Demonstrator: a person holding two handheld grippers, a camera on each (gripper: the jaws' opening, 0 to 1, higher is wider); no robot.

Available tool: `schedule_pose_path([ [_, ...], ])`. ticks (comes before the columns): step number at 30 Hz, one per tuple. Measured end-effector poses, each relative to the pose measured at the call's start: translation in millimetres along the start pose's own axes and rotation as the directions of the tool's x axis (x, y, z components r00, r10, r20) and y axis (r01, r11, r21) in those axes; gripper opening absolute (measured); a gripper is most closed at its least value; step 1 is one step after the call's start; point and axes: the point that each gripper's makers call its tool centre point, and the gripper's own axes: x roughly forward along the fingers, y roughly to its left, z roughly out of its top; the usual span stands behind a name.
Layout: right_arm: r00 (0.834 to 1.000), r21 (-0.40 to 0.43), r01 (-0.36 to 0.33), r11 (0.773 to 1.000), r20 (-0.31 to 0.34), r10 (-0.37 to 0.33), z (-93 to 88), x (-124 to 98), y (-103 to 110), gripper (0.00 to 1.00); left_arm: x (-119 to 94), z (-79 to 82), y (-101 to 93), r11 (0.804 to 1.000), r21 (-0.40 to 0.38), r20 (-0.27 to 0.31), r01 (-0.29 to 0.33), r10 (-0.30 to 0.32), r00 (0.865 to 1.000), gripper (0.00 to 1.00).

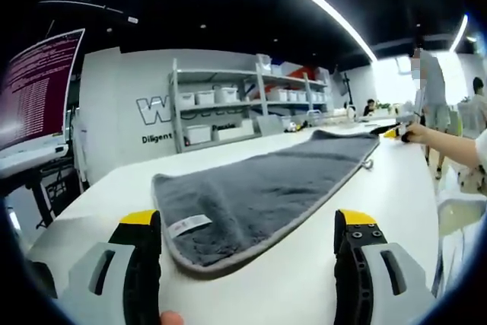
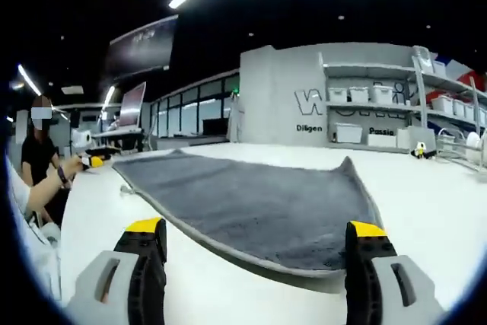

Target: Open the folded towel by lifting each exposed corner and separating the folded layers until the towel lies flat within the target outline without major curled edges

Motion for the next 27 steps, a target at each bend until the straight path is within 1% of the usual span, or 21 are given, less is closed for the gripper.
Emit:
schedule_pose_path([
  [2,0.998,0.03,0.063,0.998,-0.012,-0.062,-2.8,-2,-12,0.99,-1,0.3,0.1,1.0,0.001,0.001,-0.002,0.002,1.0,0.92],
  [5,0.993,0.107,0.12,0.987,0.009,-0.122,-2.4,-6,-24,0.99,-1,0.7,1.1,1.0,-0.004,0.005,-0.005,0.005,1.0,0.92],
  [6,0.985,0.141,0.161,0.977,0.032,-0.167,-0.3,-10,-32,0.99,-2,0.8,1.5,1.0,-0.006,0.006,-0.006,0.006,1.0,0.92],
  [7,0.977,0.168,0.204,0.964,0.031,-0.212,-1.6,-14,-39,0.99,-2,1.1,1.7,1.0,-0.008,0.008,-0.006,0.006,1.0,0.92],
  [8,0.971,0.172,0.228,0.958,0.029,-0.236,-2.6,-17,-44,0.99,-2,1.4,1.6,1.0,-0.01,0.01,-0.005,0.005,1.0,0.92],
  [9,0.973,0.174,0.221,0.96,0.033,-0.23,-1.8,-16,-43,0.99,-2,1.4,1.6,1.0,-0.01,0.01,-0.004,0.004,1.0,0.92],
  [10,0.968,0.198,0.218,0.956,0.079,-0.238,6.5,-17,-41,0.99,-2,1.4,1.6,1.0,-0.009,0.01,-0.005,0.005,1.0,0.92],
  [12,0.962,0.194,0.189,0.963,0.158,-0.221,21.4,-19,-38,0.99,-2,1.2,1.4,1.0,-0.008,0.008,-0.005,0.005,1.0,0.92],
  [13,0.956,0.181,0.172,0.968,0.206,-0.209,30.9,-21,-35,0.99,-3,1.4,0.9,1.0,-0.007,0.009,-0.005,0.006,1.0,0.92],
  [15,0.951,0.085,0.121,0.989,0.277,-0.14,47.4,-20,-23,0.99,-3,1.7,0.9,1.0,-0.008,0.011,-0.007,0.007,1.0,0.92],
  [16,0.957,0.066,0.06,0.996,0.28,-0.076,48.7,-14,-10,0.99,-3,1.9,1.0,1.0,-0.008,0.012,-0.008,0.008,1.0,0.92],
  [17,0.967,0.063,0.001,0.998,0.253,-0.017,44.2,-7,-1,0.99,-3,2.1,1.0,1.0,-0.008,0.013,-0.008,0.008,1.0,0.92],
  [18,0.979,0.067,-0.039,0.997,0.203,0.024,35.3,0,5,0.99,-3,2.0,1.1,1.0,-0.008,0.012,-0.009,0.009,1.0,0.92],
  [19,0.989,0.076,-0.052,0.996,0.141,0.041,25.0,6,8,0.99,-3,1.9,1.4,1.0,-0.008,0.011,-0.01,0.01,1.0,0.92],
  [20,0.995,0.071,-0.057,0.996,0.085,0.051,15.6,11,9,0.99,-3,1.8,1.6,1.0,-0.009,0.011,-0.011,0.011,1.0,0.92],
  [21,0.999,0.05,-0.038,0.998,0.03,0.037,6.6,15,6,0.99,-3,1.8,1.2,1.0,-0.008,0.011,-0.011,0.011,1.0,0.92],
  [22,1.0,0.027,-0.005,1.0,-0.014,0.006,0.0,17,-1,0.99,-3,1.7,0.9,1.0,-0.008,0.01,-0.011,0.011,1.0,0.92],
  [23,0.997,0.02,0.05,0.999,-0.053,-0.049,-5.9,18,-10,0.99,-3,1.6,0.7,1.0,-0.008,0.009,-0.01,0.01,1.0,0.92],
  [25,0.99,0.002,0.105,0.994,-0.098,-0.104,-12.0,18,-18,0.99,-2,1.4,0.5,1.0,-0.006,0.007,-0.011,0.011,1.0,0.92],
  [26,0.99,0.018,0.109,0.994,-0.095,-0.107,-11.3,19,-17,0.99,-2,1.4,0.5,1.0,-0.006,0.007,-0.011,0.011,1.0,0.92],
  [27,0.986,0.047,0.141,0.989,-0.096,-0.136,-12.7,18,-22,0.99,-2,1.4,0.6,1.0,-0.006,0.007,-0.012,0.012,1.0,0.92],
])
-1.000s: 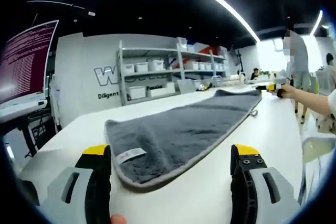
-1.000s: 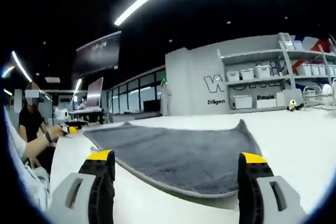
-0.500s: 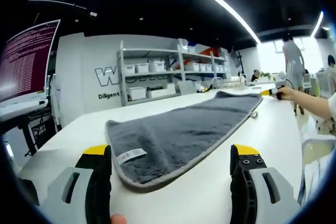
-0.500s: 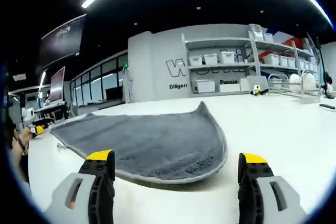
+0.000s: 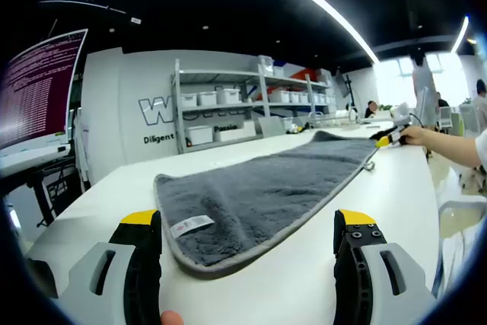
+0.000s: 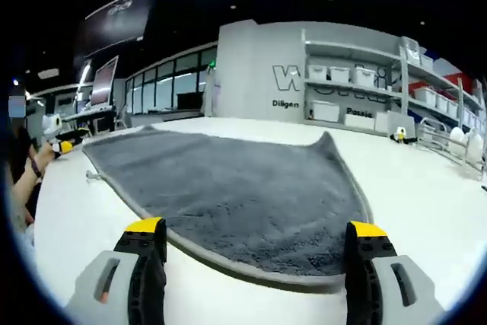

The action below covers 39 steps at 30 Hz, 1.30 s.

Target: Open the folded towel by lifting each exposed corner and separating the folded layers until the towel lies flat within the target outline without major curled edges

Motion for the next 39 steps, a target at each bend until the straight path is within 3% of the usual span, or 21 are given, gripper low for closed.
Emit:
schedule_pose_path([
  [1,1.0,0.037,0.018,0.999,-0.012,-0.017,-3.0,-1,-5,0.99,0,0.0,0.1,1.0,0.0,0.0,-0.001,0.001,1.0,0.92],
  [4,0.997,0.14,0.015,0.99,0.072,-0.025,7.0,-5,-12,0.99,0,0.2,0.1,1.0,0.0,0.001,-0.002,0.002,1.0,0.92],
  [6,0.992,0.181,0.05,0.982,0.104,-0.07,10.5,-8,-20,0.99,0,0.2,0.4,1.0,0.0,0.001,-0.002,0.002,1.0,0.92],
  [8,0.989,0.166,0.097,0.981,0.096,-0.114,8.0,-12,-27,0.99,0,0.4,0.3,1.0,0.0,0.002,0.0,0.0,1.0,0.92],
  [10,0.983,0.073,0.093,0.993,0.152,-0.104,19.4,-15,-18,0.99,0,0.5,0.6,1.0,0.0,0.002,-0.001,0.001,1.0,0.92],
  [13,0.961,0.082,-0.073,0.994,0.271,0.048,41.0,-13,10,0.99,0,1.2,0.6,1.0,-0.003,0.006,-0.001,0.001,1.0,0.92],
  [15,0.945,0.09,-0.213,0.973,0.27,0.181,40.6,-9,30,0.98,0,1.0,1.0,1.0,-0.003,0.005,-0.001,0.001,1.0,0.92],
  [16,0.953,0.071,-0.22,0.973,0.227,0.199,34.2,-5,34,0.98,0,1.1,1.1,1.0,-0.002,0.005,-0.001,0.001,1.0,0.92],
  [19,0.985,-0.028,-0.148,0.989,0.092,0.149,14.5,2,29,0.97,1,1.1,1.7,1.0,-0.002,0.004,-0.002,0.002,1.0,0.92],
  [23,0.999,-0.003,-0.047,0.999,-0.008,0.047,0.2,10,12,0.95,1,1.2,2.6,1.0,-0.004,0.005,-0.005,0.005,1.0,0.92],
  [28,1.0,0.027,-0.009,1.0,0.016,0.009,3.4,9,3,0.86,1,0.9,2.7,1.0,-0.004,0.004,-0.006,0.006,1.0,0.92],
  [30,0.999,0.061,0.041,0.997,0.027,-0.043,4.6,9,-9,0.87,1,0.6,2.8,1.0,-0.003,0.002,-0.007,0.007,1.0,0.92],
  [34,0.99,0.069,0.131,0.989,0.033,-0.134,4.4,3,-21,0.91,0,0.6,4.2,1.0,-0.007,0.003,-0.012,0.012,1.0,0.92],
  [36,0.982,0.073,0.181,0.981,0.031,-0.184,3.6,0,-28,0.99,0,0.9,5.1,1.0,-0.012,0.007,-0.015,0.015,1.0,0.92],
  [37,0.979,0.078,0.196,0.978,0.045,-0.2,5.2,-3,-27,0.99,0,1.0,5.2,1.0,-0.013,0.008,-0.015,0.015,1.0,0.92],
  [39,0.968,0.103,0.185,0.977,0.153,-0.199,21.7,-10,-26,0.99,0,0.7,4.3,1.0,-0.011,0.006,-0.014,0.014,1.0,0.91],
])
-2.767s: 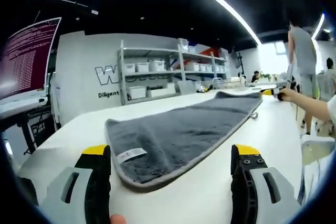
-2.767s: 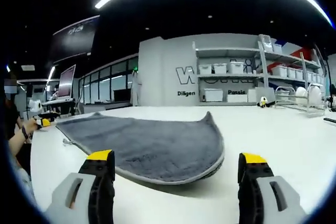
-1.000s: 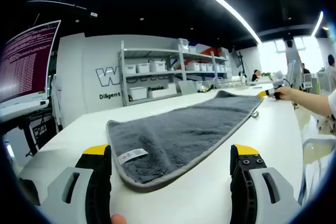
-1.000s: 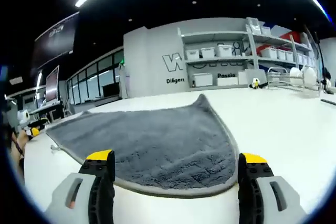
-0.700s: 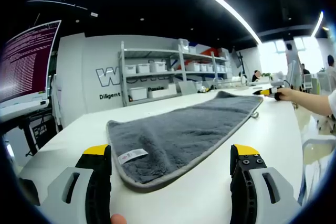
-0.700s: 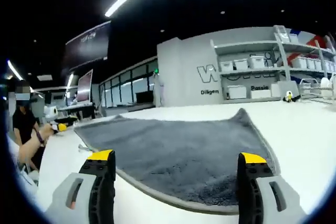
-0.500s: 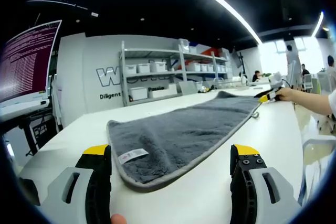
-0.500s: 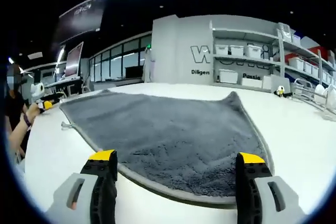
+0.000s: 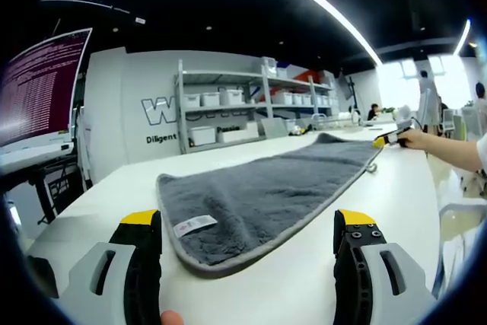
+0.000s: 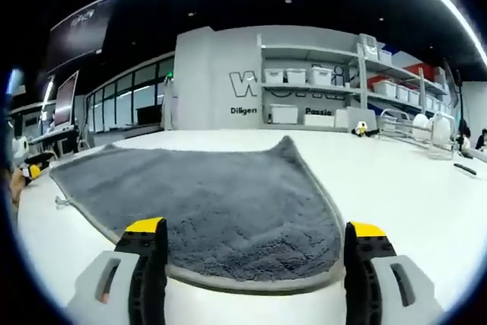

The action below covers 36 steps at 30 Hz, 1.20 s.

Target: Open the folded towel by lifting each exposed corner and separating the folded layers until the towel lies flat within the target outline without major curled edges

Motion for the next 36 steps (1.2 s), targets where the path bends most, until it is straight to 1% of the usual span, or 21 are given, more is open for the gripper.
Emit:
schedule_pose_path([
  [1,0.999,0.034,-0.019,0.999,0.042,0.018,6.6,-2,2,0.99,0,-0.3,-0.7,1.0,0.004,-0.002,0.001,-0.001,1.0,0.91],
  [2,0.997,0.051,-0.048,0.998,0.066,0.045,10.2,-3,5,0.99,0,-0.8,-1.5,1.0,0.009,-0.005,0.002,-0.002,1.0,0.91],
  [4,0.996,0.043,-0.058,0.997,0.072,0.054,12.8,-2,5,0.99,0,-1.6,-2.0,1.0,0.013,-0.01,0.002,-0.002,1.0,0.91],
  [5,0.992,0.015,-0.089,0.996,0.089,0.087,17.9,-1,10,0.99,0,-1.6,-2.2,1.0,0.013,-0.01,0.001,-0.001,1.0,0.91],
  [6,0.986,0.011,-0.115,0.993,0.12,0.113,24.4,1,15,0.99,0,-1.5,-2.1,1.0,0.013,-0.01,0.001,-0.001,1.0,0.91],
  [7,0.977,0.017,-0.161,0.987,0.142,0.157,29.1,4,23,0.99,0,-1.4,-2.1,1.0,0.012,-0.009,0.0,0.0,1.0,0.91],
  [9,0.96,0.03,-0.242,0.97,0.152,0.235,30.9,8,35,0.99,0,-1.0,-2.0,1.0,0.01,-0.006,-0.001,0.001,1.0,0.91],
  [10,0.953,0.03,-0.277,0.96,0.138,0.27,28.5,10,42,0.99,0,-0.9,-2.1,1.0,0.01,-0.006,0.0,0.0,1.0,0.91],
  [12,0.953,-0.022,-0.291,0.956,0.083,0.292,23.6,26,35,0.99,0,-1.9,-2.6,1.0,0.011,-0.011,0.002,-0.002,1.0,0.91],
  [13,0.95,-0.045,-0.302,0.952,0.067,0.305,23.0,31,35,0.99,0,-2.3,-2.9,1.0,0.011,-0.014,0.003,-0.003,1.0,0.91],
  [14,0.945,-0.054,-0.318,0.946,0.064,0.321,24.4,37,36,0.99,0,-2.4,-3.2,1.0,0.01,-0.015,0.004,-0.004,1.0,0.91],
  [17,0.921,-0.074,-0.383,0.921,0.046,0.387,28.3,51,39,0.99,1,-2.8,-3.8,1.0,0.019,-0.019,0.007,-0.006,1.0,0.91],
  [18,0.92,-0.081,-0.386,0.919,0.043,0.39,30.5,56,37,0.99,1,-3.0,-4.1,1.0,0.024,-0.022,0.009,-0.008,1.0,0.91],
  [19,0.914,-0.098,-0.401,0.911,0.027,0.405,31.2,61,37,0.99,1,-3.0,-4.3,1.0,0.027,-0.023,0.008,-0.007,1.0,0.91],
  [23,0.895,-0.15,-0.445,0.883,-0.054,0.442,27.9,84,35,0.99,2,-4.3,-6.5,0.998,0.053,-0.036,0.014,-0.012,0.999,0.92],
  [27,0.875,-0.168,-0.483,0.859,-0.123,0.468,24.0,113,39,0.99,1,-1.1,-8.6,0.998,0.053,-0.019,0.028,-0.027,0.999,0.92],
  [29,0.867,-0.172,-0.496,0.851,-0.139,0.478,24.1,126,42,0.99,0,-0.9,-7.8,0.999,0.044,-0.016,0.029,-0.028,0.999,0.92],
  [30,0.865,-0.164,-0.501,0.85,-0.144,0.482,23.8,136,44,0.99,0,-0.5,-7.3,0.999,0.04,-0.013,0.027,-0.027,1.0,0.92],
  [31,0.863,-0.159,-0.502,0.85,-0.149,0.482,23.0,141,44,0.99,-1,0.0,-7.3,0.999,0.038,-0.009,0.026,-0.026,1.0,0.92],
  [33,0.859,-0.154,-0.507,0.848,-0.175,0.482,18.7,156,45,0.99,-1,0.2,-7.3,0.999,0.037,-0.007,0.027,-0.026,1.0,0.92],
  [36,0.86,-0.161,-0.503,0.849,-0.193,0.472,16.8,170,45,0.99,-1,-1.1,-6.5,0.999,0.042,-0.016,0.02,-0.019,1.0,0.92],
])
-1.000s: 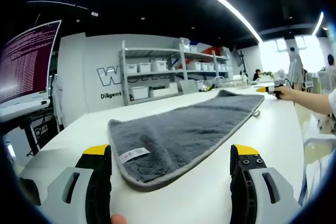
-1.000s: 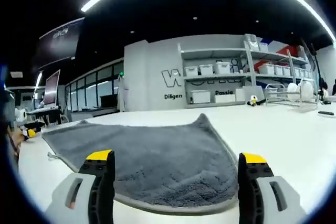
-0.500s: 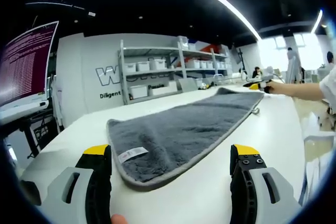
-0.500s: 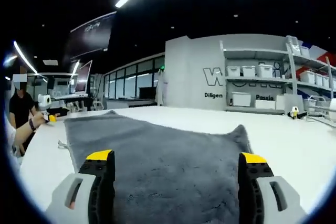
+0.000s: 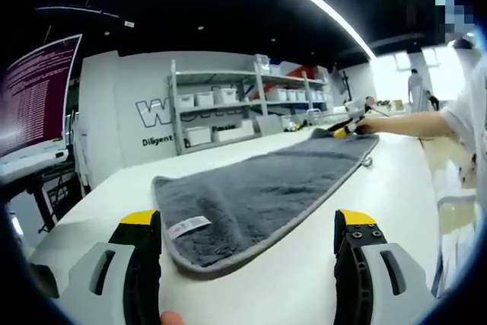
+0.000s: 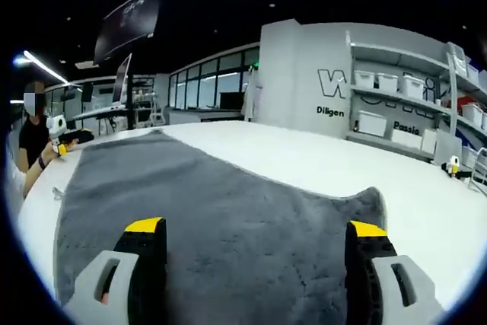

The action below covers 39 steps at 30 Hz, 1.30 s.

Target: Open the folded towel by lifting each exposed corner and separating the folded layers until the towel lies flat within the target outline without major curled edges

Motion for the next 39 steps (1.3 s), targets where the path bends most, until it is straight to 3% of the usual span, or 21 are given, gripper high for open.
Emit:
schedule_pose_path([
  [6,1.0,0.035,0.02,0.999,-0.011,-0.02,-2.4,21,-27,0.99,0,-2.5,-0.6,1.0,0.004,-0.014,-0.007,0.007,1.0,0.92],
  [8,1.0,0.039,0.023,0.999,-0.018,-0.022,-6.6,24,-28,0.99,0,-3.1,-0.4,1.0,0.005,-0.018,-0.011,0.011,1.0,0.92],
  [10,0.999,0.07,0.042,0.997,-0.017,-0.041,-7.1,29,-46,0.99,0,-3.1,0.7,1.0,0.001,-0.018,-0.018,0.018,1.0,0.92],
  [13,0.998,0.084,0.064,0.994,-0.007,-0.064,-5.2,29,-52,0.99,0,-3.7,2.3,1.0,-0.003,-0.022,-0.026,0.026,0.999,0.92],
  [15,0.995,0.082,0.094,0.992,-0.048,-0.09,-13.5,31,-62,0.99,1,-4.3,2.0,1.0,0.003,-0.027,-0.029,0.029,0.999,0.92],
  [18,0.993,0.117,0.065,0.991,-0.109,-0.052,-28.6,35,-69,0.99,1,-4.5,1.9,0.999,0.01,-0.031,-0.031,0.032,0.999,0.92],
  [23,0.997,0.127,0.055,0.99,-0.061,-0.048,-18.1,35,-68,0.99,1,-4.1,2.5,0.999,0.009,-0.03,-0.034,0.034,0.999,0.92],
  [25,0.999,0.119,0.039,0.992,0.008,-0.04,-7.8,35,-65,0.99,1,-3.8,1.9,0.999,0.01,-0.029,-0.033,0.033,0.999,0.92],
  [27,1.0,0.142,0.029,0.989,-0.002,-0.029,-12.1,37,-63,0.99,1,-4.1,1.4,0.999,0.012,-0.03,-0.033,0.033,0.999,0.92],
  [28,0.998,0.154,0.034,0.987,-0.051,-0.027,-22.3,37,-64,0.99,2,-4.2,1.4,0.999,0.014,-0.032,-0.033,0.033,0.999,0.92],
  [29,0.995,0.146,0.031,0.989,-0.095,-0.017,-34.5,38,-59,0.99,2,-4.3,1.4,0.999,0.015,-0.032,-0.033,0.033,0.999,0.92],
  [30,0.997,0.086,0.021,0.996,-0.079,-0.014,-32.8,40,-58,0.99,2,-4.2,1.6,0.999,0.015,-0.032,-0.034,0.034,0.999,0.92],
  [32,0.996,0.111,0.028,0.993,-0.092,-0.018,-27.3,33,-59,0.99,1,-3.9,1.9,0.999,0.013,-0.03,-0.036,0.037,0.999,0.92],
  [34,1.0,0.095,0.0,0.995,-0.008,0.001,-4.7,34,-48,0.99,1,-3.6,2.0,0.999,0.009,-0.027,-0.036,0.037,0.999,0.92],
  [36,0.999,0.107,-0.041,0.993,0.024,0.039,1.6,32,-37,0.99,1,-3.7,2.1,0.999,0.01,-0.028,-0.037,0.038,0.999,0.92],
  [39,0.99,0.112,-0.08,0.99,-0.103,0.092,-22.2,37,-33,1.0,2,-3.6,2.3,0.999,0.01,-0.028,-0.039,0.039,0.999,0.92],
])
